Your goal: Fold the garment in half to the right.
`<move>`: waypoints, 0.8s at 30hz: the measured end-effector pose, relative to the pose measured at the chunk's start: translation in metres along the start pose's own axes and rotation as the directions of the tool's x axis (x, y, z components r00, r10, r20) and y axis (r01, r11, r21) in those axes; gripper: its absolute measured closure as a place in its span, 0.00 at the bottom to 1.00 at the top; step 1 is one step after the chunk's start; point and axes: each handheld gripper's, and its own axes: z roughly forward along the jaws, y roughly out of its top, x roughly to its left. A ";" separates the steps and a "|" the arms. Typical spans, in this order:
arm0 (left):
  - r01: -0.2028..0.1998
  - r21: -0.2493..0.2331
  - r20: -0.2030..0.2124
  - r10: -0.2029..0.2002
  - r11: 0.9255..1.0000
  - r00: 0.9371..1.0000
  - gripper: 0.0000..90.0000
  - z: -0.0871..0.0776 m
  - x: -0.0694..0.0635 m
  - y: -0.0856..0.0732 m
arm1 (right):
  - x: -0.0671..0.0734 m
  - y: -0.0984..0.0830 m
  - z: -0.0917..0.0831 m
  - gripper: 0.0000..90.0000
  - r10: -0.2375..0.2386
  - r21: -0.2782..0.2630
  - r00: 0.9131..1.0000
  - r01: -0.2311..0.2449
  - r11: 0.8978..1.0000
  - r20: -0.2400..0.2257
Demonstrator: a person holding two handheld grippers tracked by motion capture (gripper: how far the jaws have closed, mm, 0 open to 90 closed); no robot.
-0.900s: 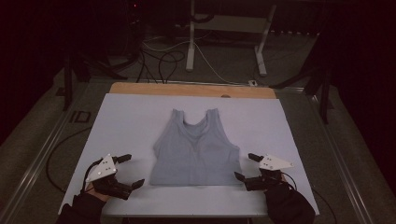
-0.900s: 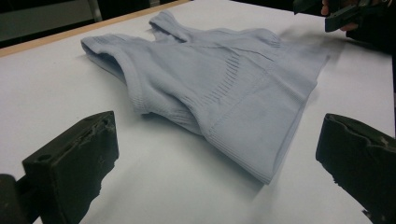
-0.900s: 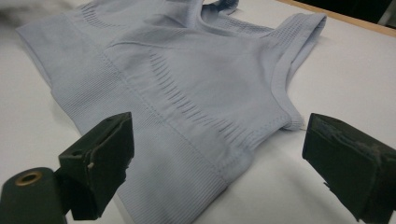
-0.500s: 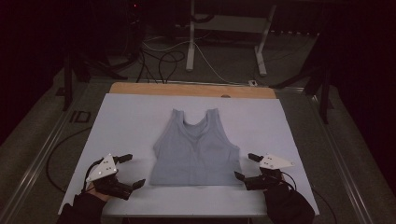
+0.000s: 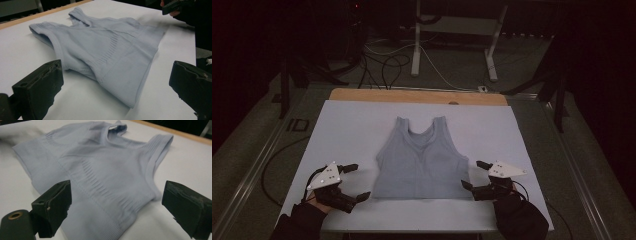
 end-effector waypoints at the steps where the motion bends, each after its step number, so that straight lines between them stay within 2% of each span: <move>1: -0.010 0.005 -0.002 0.010 1.000 1.000 0.00 -0.001 0.000 0.003 | 0.000 0.003 0.000 0.10 -0.008 0.004 1.000 0.008 1.000 0.000; 7: -0.020 -0.004 0.008 0.020 1.000 1.000 0.00 -0.007 0.001 0.019 | -0.004 0.021 0.000 0.10 -0.025 -0.019 1.000 0.025 1.000 -0.017; 13: -0.032 -0.013 0.013 0.032 0.999 0.999 0.00 -0.011 0.000 0.029 | -0.011 0.039 0.001 0.10 -0.034 -0.050 0.999 0.033 0.998 -0.011; 15: -0.039 -0.007 0.008 0.039 0.999 0.999 0.00 -0.011 0.000 0.032 | -0.014 0.051 0.003 0.10 -0.056 -0.054 0.998 0.056 0.997 -0.005; 18: -0.050 0.008 -0.016 0.050 0.999 0.999 0.00 -0.010 -0.002 0.033 | -0.016 0.061 0.007 0.10 -0.056 -0.059 0.998 0.055 0.997 -0.019; 20: -0.033 0.010 -0.023 0.033 0.999 0.999 0.00 -0.009 -0.002 0.033 | -0.018 0.066 0.011 0.10 -0.058 -0.062 0.998 0.056 0.997 -0.029; 24: -0.037 0.021 -0.030 0.038 0.999 0.999 0.00 -0.007 -0.003 0.035 | -0.021 0.076 0.019 0.10 -0.070 -0.055 0.997 0.068 0.996 -0.033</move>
